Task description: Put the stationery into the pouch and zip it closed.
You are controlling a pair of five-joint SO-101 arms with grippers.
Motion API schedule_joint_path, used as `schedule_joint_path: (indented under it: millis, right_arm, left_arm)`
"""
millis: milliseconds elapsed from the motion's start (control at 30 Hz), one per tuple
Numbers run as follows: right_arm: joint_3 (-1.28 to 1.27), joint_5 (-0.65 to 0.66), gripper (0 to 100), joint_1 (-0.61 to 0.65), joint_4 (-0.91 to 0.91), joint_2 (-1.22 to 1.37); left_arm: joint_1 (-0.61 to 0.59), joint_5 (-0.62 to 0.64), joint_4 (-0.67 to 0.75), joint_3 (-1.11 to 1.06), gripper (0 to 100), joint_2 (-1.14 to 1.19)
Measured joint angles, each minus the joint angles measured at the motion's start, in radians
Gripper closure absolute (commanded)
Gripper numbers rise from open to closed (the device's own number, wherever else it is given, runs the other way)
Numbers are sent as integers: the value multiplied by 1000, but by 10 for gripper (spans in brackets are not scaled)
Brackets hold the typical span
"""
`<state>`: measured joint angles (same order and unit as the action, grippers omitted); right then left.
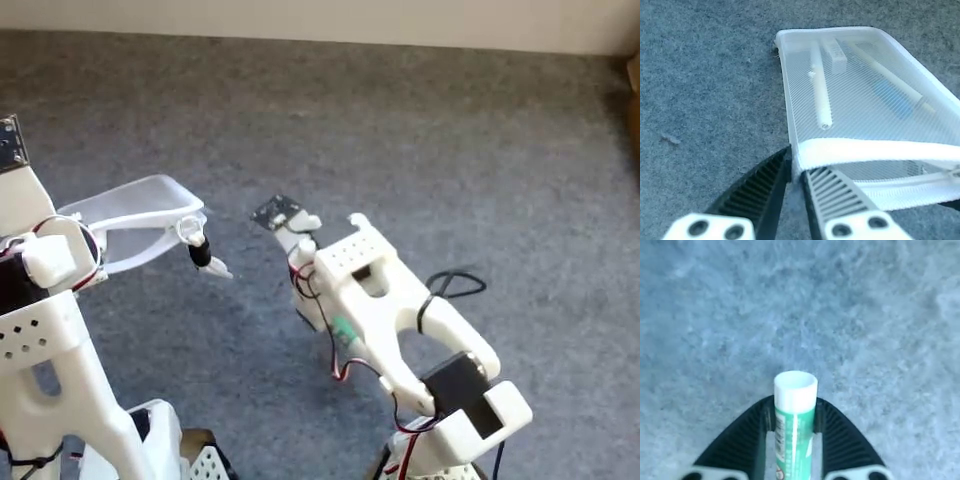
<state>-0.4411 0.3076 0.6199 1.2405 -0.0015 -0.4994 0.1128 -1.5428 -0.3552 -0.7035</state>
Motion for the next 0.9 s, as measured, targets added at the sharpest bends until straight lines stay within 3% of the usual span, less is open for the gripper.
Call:
schedule_joint_path:
  millis: [500, 900]
  right_arm:
    - [322, -11, 991, 25, 250, 2]
    - [603, -358, 991, 54, 272, 2]
  left_arm:
    - [0, 0, 0, 0, 989, 0]
    - [0, 0, 0, 0, 989, 0]
